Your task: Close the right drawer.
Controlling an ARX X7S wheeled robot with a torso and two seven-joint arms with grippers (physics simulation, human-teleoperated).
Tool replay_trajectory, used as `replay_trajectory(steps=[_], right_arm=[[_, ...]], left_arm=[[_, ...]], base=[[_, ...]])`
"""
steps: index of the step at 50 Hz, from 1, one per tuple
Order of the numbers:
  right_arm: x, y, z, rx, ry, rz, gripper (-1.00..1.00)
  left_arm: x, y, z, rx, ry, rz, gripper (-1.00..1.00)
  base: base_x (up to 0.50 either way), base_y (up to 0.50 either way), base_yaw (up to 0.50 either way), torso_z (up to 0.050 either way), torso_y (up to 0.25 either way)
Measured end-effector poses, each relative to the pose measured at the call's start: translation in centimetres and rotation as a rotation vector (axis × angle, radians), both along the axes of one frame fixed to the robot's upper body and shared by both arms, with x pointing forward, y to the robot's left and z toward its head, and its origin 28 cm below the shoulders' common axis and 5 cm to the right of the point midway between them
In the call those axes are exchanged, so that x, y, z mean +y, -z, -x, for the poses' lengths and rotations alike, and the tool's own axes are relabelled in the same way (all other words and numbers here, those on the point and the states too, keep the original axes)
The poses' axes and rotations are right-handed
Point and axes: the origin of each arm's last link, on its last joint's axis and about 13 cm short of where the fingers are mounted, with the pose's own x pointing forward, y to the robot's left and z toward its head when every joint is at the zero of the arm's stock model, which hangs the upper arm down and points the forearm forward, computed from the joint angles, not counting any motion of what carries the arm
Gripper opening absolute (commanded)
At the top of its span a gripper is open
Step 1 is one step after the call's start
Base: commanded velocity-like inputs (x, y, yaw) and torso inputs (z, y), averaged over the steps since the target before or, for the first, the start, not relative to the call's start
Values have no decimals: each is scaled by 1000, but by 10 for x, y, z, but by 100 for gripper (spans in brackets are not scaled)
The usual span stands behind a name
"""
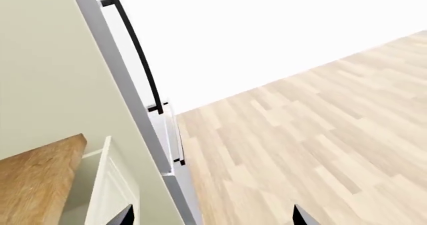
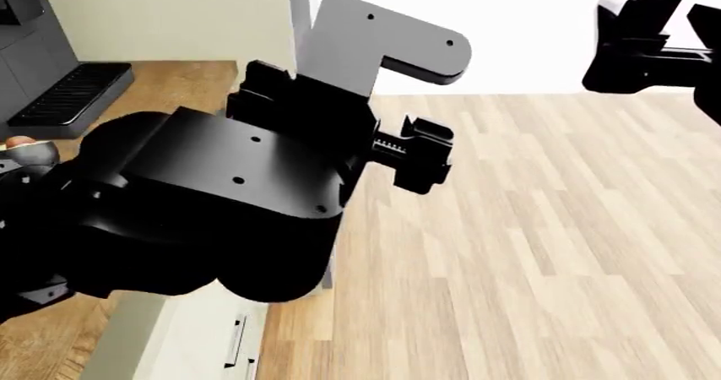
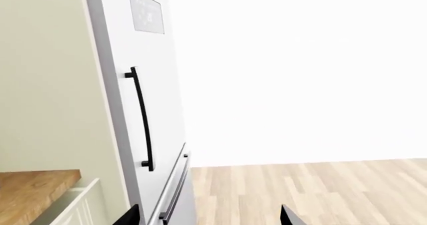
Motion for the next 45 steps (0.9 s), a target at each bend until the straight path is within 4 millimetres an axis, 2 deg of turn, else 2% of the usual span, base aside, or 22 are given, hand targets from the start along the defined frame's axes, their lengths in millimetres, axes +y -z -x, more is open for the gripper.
replay_trajectory(steps=[20, 45], right_arm=[[-1, -1, 0, -4, 1, -4, 100], [2, 0, -1, 0, -12, 1, 100]], left_arm=[[-19, 32, -25, 110, -23, 12, 100], [-26, 83, -55, 245, -73, -3, 100]], base=[[0, 0, 0, 0, 0], [0, 0, 0, 0, 0]])
